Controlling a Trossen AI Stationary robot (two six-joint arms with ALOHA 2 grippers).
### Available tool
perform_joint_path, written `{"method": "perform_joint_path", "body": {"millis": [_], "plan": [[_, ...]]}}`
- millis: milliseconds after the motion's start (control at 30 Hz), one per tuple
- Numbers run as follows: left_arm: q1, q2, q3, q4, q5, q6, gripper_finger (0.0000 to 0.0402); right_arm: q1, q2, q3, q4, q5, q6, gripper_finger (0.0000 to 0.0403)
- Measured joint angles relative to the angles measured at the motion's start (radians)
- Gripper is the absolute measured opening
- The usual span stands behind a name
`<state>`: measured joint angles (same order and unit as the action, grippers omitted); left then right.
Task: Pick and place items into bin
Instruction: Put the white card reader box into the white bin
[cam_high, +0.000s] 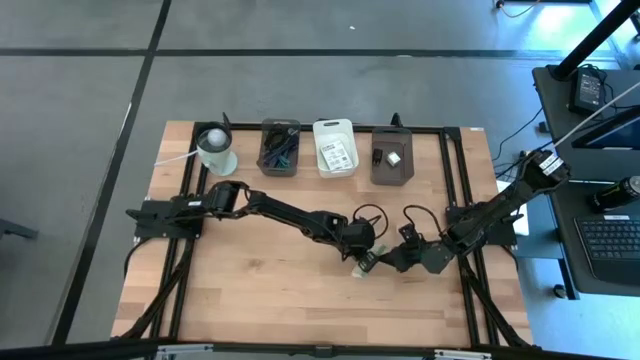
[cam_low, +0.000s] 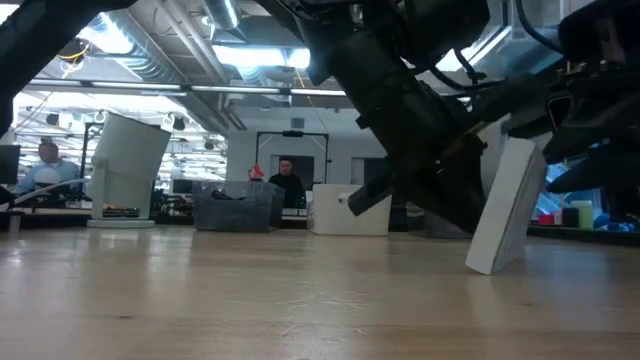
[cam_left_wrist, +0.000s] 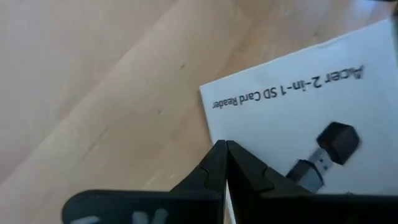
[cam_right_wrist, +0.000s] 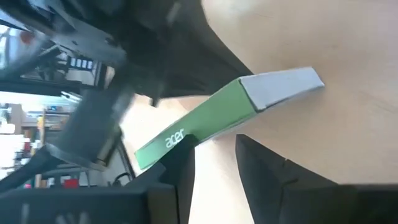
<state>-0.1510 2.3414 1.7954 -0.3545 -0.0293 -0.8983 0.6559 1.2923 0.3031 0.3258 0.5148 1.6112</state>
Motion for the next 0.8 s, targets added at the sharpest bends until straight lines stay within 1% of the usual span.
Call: {"method": "perform_joint_path", "body": {"millis": [267, 567, 800], "plan": [[0.005, -0.013, 0.000, 0.005, 0.005, 0.003, 0.0005, 0.001, -0.003, 0.000, -0.009, 0.008, 0.038, 0.0119], [0.002, -0.014, 0.002, -0.008, 0.007, -0.008, 0.0006, 0.010, -0.003, 0.000, -0.003, 0.022, 0.161, 0.0119], [0.001, -0.014, 0.002, -0.011, 0.001, -0.024, 0.0006, 0.011, -0.003, 0.000, 0.011, 0.020, 0.169, 0.0119]]}}
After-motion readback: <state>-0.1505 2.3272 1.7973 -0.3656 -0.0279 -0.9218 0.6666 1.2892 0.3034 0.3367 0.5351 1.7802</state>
